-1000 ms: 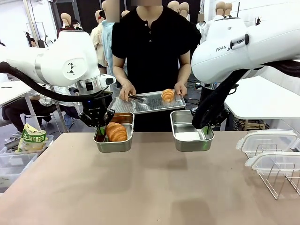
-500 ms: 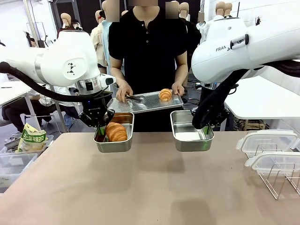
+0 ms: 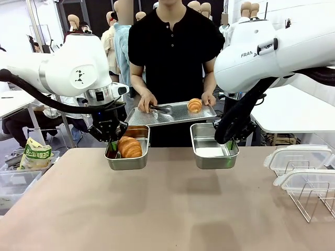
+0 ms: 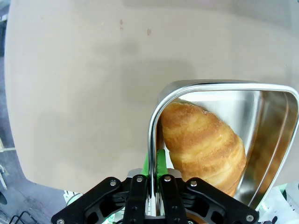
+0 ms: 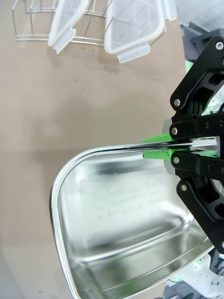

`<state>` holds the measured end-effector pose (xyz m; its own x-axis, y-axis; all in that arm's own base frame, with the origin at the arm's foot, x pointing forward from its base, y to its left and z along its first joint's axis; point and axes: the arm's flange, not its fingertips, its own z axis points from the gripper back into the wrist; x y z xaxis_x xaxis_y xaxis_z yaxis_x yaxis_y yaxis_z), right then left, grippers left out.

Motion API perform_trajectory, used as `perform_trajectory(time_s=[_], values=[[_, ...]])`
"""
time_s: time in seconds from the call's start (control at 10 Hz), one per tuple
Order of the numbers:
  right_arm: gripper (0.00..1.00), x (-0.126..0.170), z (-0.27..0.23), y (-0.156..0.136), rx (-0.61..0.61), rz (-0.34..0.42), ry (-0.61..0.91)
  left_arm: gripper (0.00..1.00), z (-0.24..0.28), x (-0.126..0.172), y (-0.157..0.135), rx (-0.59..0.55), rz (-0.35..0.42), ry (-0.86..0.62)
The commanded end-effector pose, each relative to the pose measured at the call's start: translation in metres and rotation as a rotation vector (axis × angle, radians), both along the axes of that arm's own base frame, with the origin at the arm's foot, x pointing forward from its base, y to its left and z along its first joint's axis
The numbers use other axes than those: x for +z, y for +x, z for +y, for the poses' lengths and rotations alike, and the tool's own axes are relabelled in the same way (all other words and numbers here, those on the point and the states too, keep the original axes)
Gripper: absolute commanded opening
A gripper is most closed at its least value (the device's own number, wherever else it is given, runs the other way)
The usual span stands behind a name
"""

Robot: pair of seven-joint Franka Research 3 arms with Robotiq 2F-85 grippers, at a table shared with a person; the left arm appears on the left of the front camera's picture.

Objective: Place the bread in airtight containers.
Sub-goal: Once an object is inside an Airtight Container , place the container in the center of the table.

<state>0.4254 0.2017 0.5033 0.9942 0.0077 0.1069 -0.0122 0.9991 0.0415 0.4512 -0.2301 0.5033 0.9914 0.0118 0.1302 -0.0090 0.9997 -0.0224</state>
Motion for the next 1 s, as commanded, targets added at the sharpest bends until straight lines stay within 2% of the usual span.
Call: perform_trajectory(time_s=[0.0,0.4,0.9], values=[[0.00,0.003,0.000,-0.001,-0.001,-0.012,0.004,0.00,0.001,0.003,0.000,0.012,-0.011,0.009],[0.00,0.003,0.000,-0.001,-0.001,-0.012,0.004,0.00,0.000,0.000,0.000,0.000,0.000,0.000],[0.00,0.003,0.000,-0.001,-0.001,-0.012,0.004,0.00,-0.004,-0.083,0.019,-0.017,0.045,-0.040]])
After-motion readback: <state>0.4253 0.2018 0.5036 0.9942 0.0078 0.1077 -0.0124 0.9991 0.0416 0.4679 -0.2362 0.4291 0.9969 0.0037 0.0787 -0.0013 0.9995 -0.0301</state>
